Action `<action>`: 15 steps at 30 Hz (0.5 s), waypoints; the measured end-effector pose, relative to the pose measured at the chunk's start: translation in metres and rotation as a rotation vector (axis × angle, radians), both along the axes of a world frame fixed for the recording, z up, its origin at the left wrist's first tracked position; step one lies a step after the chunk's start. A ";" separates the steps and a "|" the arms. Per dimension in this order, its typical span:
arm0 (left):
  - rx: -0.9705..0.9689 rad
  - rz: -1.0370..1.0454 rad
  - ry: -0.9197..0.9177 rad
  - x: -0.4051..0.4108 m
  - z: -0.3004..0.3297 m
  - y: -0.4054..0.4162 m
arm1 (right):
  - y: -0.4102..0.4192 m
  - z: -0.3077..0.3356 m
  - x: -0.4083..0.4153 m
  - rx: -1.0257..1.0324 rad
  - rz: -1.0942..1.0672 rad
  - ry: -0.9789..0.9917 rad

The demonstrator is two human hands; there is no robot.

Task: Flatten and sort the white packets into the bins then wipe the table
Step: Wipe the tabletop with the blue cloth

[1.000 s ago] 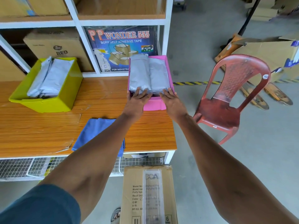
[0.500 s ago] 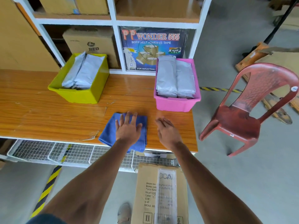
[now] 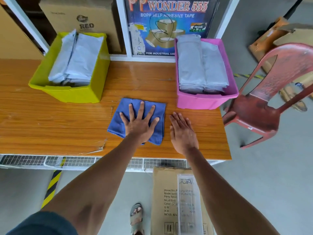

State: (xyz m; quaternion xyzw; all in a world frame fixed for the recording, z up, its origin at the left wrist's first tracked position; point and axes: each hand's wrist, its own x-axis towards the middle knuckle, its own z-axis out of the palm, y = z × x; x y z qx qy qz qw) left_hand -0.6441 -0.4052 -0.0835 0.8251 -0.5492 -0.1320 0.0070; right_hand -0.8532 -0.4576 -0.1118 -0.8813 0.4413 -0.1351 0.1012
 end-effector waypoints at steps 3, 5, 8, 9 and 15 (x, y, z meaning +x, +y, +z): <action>0.031 -0.054 -0.023 0.008 0.005 -0.017 | 0.000 -0.001 -0.001 0.002 0.015 0.017; 0.027 -0.097 -0.033 0.016 0.004 -0.026 | 0.000 -0.002 -0.002 -0.009 0.022 0.019; -0.012 -0.246 -0.052 0.031 -0.002 -0.035 | -0.001 -0.002 -0.002 -0.040 0.023 -0.007; -0.020 -0.346 -0.070 0.037 -0.002 -0.035 | -0.002 -0.002 -0.002 -0.047 0.020 -0.017; -0.021 -0.625 0.099 0.072 0.007 -0.014 | -0.001 -0.003 0.001 -0.033 -0.003 -0.017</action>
